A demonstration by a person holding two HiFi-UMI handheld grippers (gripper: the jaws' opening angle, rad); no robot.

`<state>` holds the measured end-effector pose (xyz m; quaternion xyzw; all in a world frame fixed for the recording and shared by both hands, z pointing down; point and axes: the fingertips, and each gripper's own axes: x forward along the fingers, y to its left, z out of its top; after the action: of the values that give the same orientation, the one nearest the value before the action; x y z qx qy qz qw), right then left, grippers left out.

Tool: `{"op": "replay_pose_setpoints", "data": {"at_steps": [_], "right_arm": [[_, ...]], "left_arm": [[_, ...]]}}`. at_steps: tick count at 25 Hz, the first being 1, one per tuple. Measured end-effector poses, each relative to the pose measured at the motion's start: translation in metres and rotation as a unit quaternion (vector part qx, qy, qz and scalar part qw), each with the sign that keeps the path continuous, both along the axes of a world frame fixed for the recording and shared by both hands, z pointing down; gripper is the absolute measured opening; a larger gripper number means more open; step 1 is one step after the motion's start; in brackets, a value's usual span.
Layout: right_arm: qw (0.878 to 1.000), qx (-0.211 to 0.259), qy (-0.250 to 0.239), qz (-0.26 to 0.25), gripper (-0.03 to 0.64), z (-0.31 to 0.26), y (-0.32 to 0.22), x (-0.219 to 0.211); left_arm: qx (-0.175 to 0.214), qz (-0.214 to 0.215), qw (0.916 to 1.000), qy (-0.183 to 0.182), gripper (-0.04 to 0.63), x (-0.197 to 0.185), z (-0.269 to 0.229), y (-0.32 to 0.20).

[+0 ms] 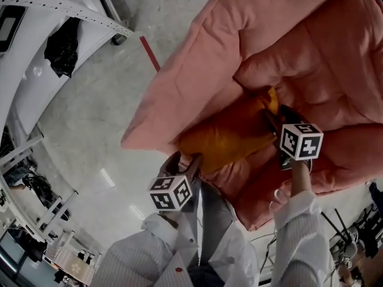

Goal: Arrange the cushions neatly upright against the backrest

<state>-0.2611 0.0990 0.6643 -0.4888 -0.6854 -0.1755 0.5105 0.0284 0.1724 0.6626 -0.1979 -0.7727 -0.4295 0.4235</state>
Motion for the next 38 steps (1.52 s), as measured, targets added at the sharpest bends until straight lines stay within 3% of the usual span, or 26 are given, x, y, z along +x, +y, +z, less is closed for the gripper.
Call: {"op": "replay_pose_setpoints", "data": {"at_steps": [6, 9, 15, 24, 32, 38], "right_arm": [[1.0, 0.002, 0.013, 0.0, 0.233, 0.006, 0.002, 0.002], [1.0, -0.001, 0.018, 0.004, 0.231, 0.006, 0.004, 0.006], [1.0, 0.004, 0.022, 0.021, 0.153, 0.005, 0.002, 0.015], [0.999, 0.01, -0.015, 0.031, 0.094, -0.012, -0.008, 0.032], [0.995, -0.031, -0.031, 0.086, 0.094, -0.05, -0.028, 0.041], [0.989, -0.074, -0.047, 0.123, 0.094, -0.094, -0.051, 0.05]], "left_arm": [[0.02, -0.006, 0.9998, 0.0, 0.311, -0.002, 0.009, 0.0], [0.024, 0.008, 0.9997, -0.005, 0.257, -0.006, 0.008, 0.0], [0.028, 0.021, 0.9994, -0.009, 0.172, -0.006, 0.008, -0.003], [0.019, 0.04, 0.999, -0.006, 0.132, 0.002, 0.003, -0.008], [-0.03, 0.057, 0.9978, -0.013, 0.124, 0.001, -0.019, 0.002], [-0.08, 0.09, 0.9923, -0.029, 0.124, -0.004, -0.05, 0.006]]}}
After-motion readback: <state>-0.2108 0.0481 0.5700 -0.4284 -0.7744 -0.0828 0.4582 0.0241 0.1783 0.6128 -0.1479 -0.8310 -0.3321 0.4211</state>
